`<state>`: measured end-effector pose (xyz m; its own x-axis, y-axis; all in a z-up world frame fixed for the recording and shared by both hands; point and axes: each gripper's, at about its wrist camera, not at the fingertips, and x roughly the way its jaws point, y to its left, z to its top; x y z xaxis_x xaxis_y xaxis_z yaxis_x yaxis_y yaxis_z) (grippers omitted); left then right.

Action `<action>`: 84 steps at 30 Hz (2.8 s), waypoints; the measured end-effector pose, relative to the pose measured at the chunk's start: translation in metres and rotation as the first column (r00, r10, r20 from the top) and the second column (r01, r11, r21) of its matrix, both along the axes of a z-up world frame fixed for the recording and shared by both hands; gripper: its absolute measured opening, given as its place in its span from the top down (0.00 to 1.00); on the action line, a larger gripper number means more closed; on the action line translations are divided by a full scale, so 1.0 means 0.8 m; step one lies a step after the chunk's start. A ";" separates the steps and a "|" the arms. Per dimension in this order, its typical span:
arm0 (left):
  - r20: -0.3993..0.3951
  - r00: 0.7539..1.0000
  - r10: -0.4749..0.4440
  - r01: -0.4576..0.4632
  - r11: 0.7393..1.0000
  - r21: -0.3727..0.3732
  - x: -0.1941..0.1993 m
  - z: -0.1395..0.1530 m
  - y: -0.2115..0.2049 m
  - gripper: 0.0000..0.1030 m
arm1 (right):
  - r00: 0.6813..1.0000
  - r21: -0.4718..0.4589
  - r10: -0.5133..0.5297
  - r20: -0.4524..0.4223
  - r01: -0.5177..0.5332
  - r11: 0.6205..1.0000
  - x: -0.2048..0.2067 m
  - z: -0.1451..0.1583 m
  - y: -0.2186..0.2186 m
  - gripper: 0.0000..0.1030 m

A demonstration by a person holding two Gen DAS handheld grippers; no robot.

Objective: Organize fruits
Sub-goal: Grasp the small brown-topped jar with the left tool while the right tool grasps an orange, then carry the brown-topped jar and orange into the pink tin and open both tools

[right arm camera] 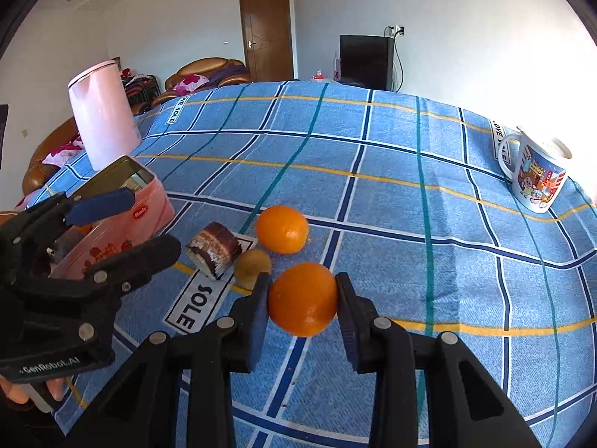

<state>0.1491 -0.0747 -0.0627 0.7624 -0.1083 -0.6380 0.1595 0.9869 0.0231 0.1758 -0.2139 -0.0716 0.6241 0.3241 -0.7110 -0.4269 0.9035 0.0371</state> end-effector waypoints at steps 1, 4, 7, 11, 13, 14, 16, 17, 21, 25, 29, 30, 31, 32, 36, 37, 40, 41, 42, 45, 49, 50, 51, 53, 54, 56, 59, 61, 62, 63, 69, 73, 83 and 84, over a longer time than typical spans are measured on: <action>-0.014 1.000 -0.003 0.002 1.000 -0.008 0.004 -0.004 -0.001 0.29 | 1.000 0.000 -0.003 -0.004 0.003 1.000 0.002 0.000 -0.001 0.65; -0.055 0.998 -0.016 0.014 0.999 -0.033 0.016 -0.013 -0.006 0.30 | 1.000 0.005 -0.008 -0.010 0.008 1.000 0.006 -0.002 -0.004 0.65; -0.078 0.997 -0.022 0.018 0.998 -0.053 0.023 -0.016 -0.008 0.32 | 1.000 0.020 -0.016 -0.017 0.016 1.000 0.007 -0.009 -0.006 0.65; -0.108 0.994 -0.030 0.024 0.998 -0.054 0.034 -0.021 -0.009 0.38 | 1.000 0.042 -0.015 -0.014 0.016 0.999 0.006 -0.007 -0.009 0.65; -0.122 0.992 -0.038 0.030 0.997 -0.072 0.039 -0.023 -0.009 0.39 | 1.000 0.044 -0.009 -0.014 0.010 0.999 0.006 -0.008 -0.008 0.65; -0.117 0.993 -0.032 0.025 0.998 -0.063 0.040 -0.022 -0.010 0.39 | 1.000 0.043 -0.009 -0.012 0.009 0.999 0.006 -0.008 -0.008 0.65; -0.107 0.994 -0.021 0.016 0.999 -0.049 0.043 -0.021 -0.012 0.39 | 1.000 0.041 -0.007 -0.013 0.008 0.999 0.007 -0.008 -0.007 0.65; -0.107 0.994 -0.017 0.011 0.999 -0.053 0.045 -0.021 -0.011 0.39 | 1.000 0.042 -0.005 -0.013 0.006 0.999 0.007 -0.008 -0.007 0.65; -0.122 0.992 -0.018 0.007 0.996 -0.093 0.039 -0.022 -0.001 0.41 | 1.000 0.050 -0.005 -0.018 0.006 0.999 0.007 -0.008 -0.009 0.65; -0.132 0.991 -0.004 -0.006 0.997 -0.076 0.036 -0.024 0.002 0.42 | 1.000 0.044 -0.003 -0.007 0.004 0.999 0.005 -0.007 -0.008 0.65; -0.141 0.990 -0.024 0.017 0.999 -0.051 0.037 -0.026 -0.008 0.48 | 1.000 0.031 -0.002 -0.001 0.002 1.000 0.004 -0.007 -0.005 0.65; -0.149 0.988 -0.036 0.029 0.998 -0.051 0.038 -0.028 -0.011 0.50 | 1.000 0.028 -0.001 -0.002 0.001 1.000 0.004 -0.007 -0.005 0.65; -0.162 0.986 -0.045 0.038 0.998 -0.051 0.041 -0.030 -0.014 0.52 | 1.000 0.025 0.000 -0.004 0.000 1.000 0.005 -0.007 -0.004 0.65; -0.179 0.982 -0.062 0.052 0.997 -0.063 0.045 -0.032 -0.016 0.63 | 1.000 0.024 0.001 -0.006 -0.001 1.000 0.005 -0.008 -0.004 0.65; -0.195 0.978 -0.078 0.059 0.993 -0.104 0.047 -0.034 -0.013 0.65 | 1.000 0.027 0.003 -0.013 -0.002 1.000 0.007 -0.008 -0.004 0.65; -0.188 0.979 -0.078 0.058 0.992 -0.109 0.046 -0.033 -0.012 0.65 | 1.000 0.030 0.002 -0.011 -0.002 1.000 0.006 -0.008 -0.005 0.65; -0.159 0.984 -0.077 0.058 0.991 -0.118 0.041 -0.028 -0.010 0.65 | 1.000 0.043 0.009 0.002 -0.009 0.999 0.005 -0.006 -0.006 0.65; -0.148 0.986 -0.076 0.058 0.991 -0.121 0.039 -0.026 -0.009 0.65 | 1.000 0.051 0.014 0.008 -0.014 0.999 0.003 -0.005 -0.007 0.65; -0.137 0.988 -0.072 0.055 0.991 -0.124 0.038 -0.024 -0.008 0.65 | 1.000 0.058 0.016 0.014 -0.017 0.998 0.003 -0.004 -0.008 0.65; -0.110 0.992 -0.069 0.054 0.989 -0.135 0.034 -0.019 -0.004 0.65 | 0.999 0.075 0.021 0.034 -0.023 0.997 -0.001 0.000 -0.010 0.65; -0.070 0.996 -0.063 0.053 0.989 -0.140 0.028 -0.013 -0.001 0.65 | 0.998 0.086 0.024 0.065 -0.029 0.996 -0.007 0.004 -0.011 0.65; -0.060 0.996 -0.063 0.054 0.989 -0.141 0.026 -0.011 -0.001 0.65 | 0.997 0.088 0.025 0.072 -0.031 0.996 -0.009 0.006 -0.011 0.65; -0.051 0.997 -0.063 0.055 0.988 -0.141 0.025 -0.010 -0.001 0.65 | 0.997 0.091 0.025 0.078 -0.032 0.995 -0.010 0.007 -0.012 0.65; -0.035 0.998 -0.062 0.056 0.989 -0.139 0.022 -0.007 0.000 0.65 | 0.996 0.094 0.025 0.088 -0.033 0.995 -0.012 0.008 -0.012 0.65; -0.028 0.998 -0.061 0.057 0.989 -0.137 0.021 -0.007 -0.001 0.65 | 0.995 0.096 0.025 0.092 -0.034 0.995 -0.012 0.009 -0.013 0.65; -0.014 0.998 -0.055 0.053 0.990 -0.128 0.019 -0.004 -0.001 0.65 | 0.995 0.100 0.024 0.101 -0.035 0.994 -0.014 0.010 -0.013 0.65; 0.011 0.999 -0.046 0.047 0.992 -0.120 0.014 -0.001 -0.001 0.65 | 0.993 0.107 0.024 0.118 -0.037 0.994 -0.017 0.012 -0.015 0.65; 0.027 0.999 -0.036 0.039 0.993 -0.115 0.011 0.001 0.000 0.65 | 0.991 0.111 0.024 0.131 -0.039 0.993 -0.019 0.014 -0.015 0.65; 0.034 0.999 -0.034 0.038 0.993 -0.114 0.010 0.002 0.000 0.65 | 0.990 0.113 0.024 0.136 -0.040 0.993 -0.021 0.015 -0.016 0.65; 0.040 0.999 -0.031 0.035 0.993 -0.112 0.008 0.003 0.001 0.65 | 0.990 0.115 0.024 0.142 -0.041 0.993 -0.022 0.016 -0.016 0.65; 0.087 0.996 -0.017 0.026 0.995 -0.096 0.000 0.008 0.000 0.65 | 0.986 0.123 0.025 0.164 -0.046 0.991 -0.026 0.018 -0.017 0.65; 0.107 0.994 -0.015 0.024 0.996 -0.085 -0.004 0.011 -0.001 0.65 | 0.983 0.128 0.024 0.183 -0.048 0.991 -0.030 0.021 -0.018 0.65; 0.157 0.988 -0.004 0.015 0.998 -0.068 -0.014 0.015 -0.003 0.65 | 0.971 0.141 0.020 0.238 -0.055 0.988 -0.042 0.028 -0.022 0.65; 0.162 0.987 -0.004 0.015 0.998 -0.066 -0.015 0.016 -0.004 0.65 | 0.970 0.143 0.020 0.243 -0.056 0.988 -0.043 0.029 -0.022 0.65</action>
<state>0.1372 -0.0776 -0.0502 0.8537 -0.1542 -0.4974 0.1682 0.9856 -0.0169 0.1414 -0.2317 -0.0486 0.7556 0.4408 -0.4845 -0.4736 0.8787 0.0610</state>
